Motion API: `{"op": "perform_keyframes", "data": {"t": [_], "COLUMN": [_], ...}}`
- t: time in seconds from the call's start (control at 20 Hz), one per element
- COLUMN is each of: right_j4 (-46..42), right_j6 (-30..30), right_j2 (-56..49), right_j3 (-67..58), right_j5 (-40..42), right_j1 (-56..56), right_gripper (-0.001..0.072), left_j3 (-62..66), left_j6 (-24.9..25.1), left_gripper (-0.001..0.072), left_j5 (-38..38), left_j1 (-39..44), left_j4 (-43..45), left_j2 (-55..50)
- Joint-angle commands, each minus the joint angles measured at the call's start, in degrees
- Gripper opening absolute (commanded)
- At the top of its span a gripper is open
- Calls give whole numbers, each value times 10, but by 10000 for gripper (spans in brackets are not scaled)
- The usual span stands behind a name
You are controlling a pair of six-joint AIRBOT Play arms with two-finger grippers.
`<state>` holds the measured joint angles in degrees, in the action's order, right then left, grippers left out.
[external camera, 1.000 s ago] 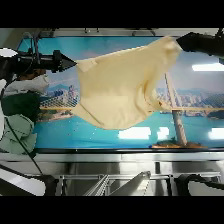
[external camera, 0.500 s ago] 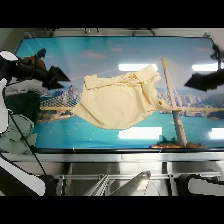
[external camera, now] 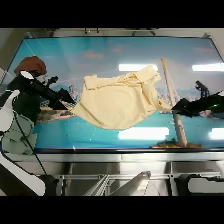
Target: Fold the shirts.
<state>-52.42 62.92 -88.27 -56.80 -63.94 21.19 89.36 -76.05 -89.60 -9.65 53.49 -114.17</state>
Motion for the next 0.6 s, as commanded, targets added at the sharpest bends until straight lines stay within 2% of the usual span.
{"op": "perform_keyframes", "data": {"t": [0.0,0.1,0.15,0.25,0.4,0.55], "right_j4": [35,36,37,37,35,-3], "right_j6": [-11,-24,-25,-25,-38,-126], "right_j2": [-30,-31,-31,-31,-31,-23], "right_j3": [10,8,2,-9,-15,-42], "right_j5": [39,44,40,33,18,-64], "right_j1": [-39,-48,-49,-44,-42,-20], "right_gripper": [494,464,463,463,462,463], "left_j3": [3,29,38,48,48,48], "left_j6": [1,2,2,9,12,12], "left_gripper": [635,473,340,5,26,25], "left_j5": [15,2,-5,-16,-30,-53], "left_j1": [35,47,50,56,56,42], "left_j4": [31,36,36,36,36,36], "left_j2": [-36,-44,-45,-45,-45,-44]}}
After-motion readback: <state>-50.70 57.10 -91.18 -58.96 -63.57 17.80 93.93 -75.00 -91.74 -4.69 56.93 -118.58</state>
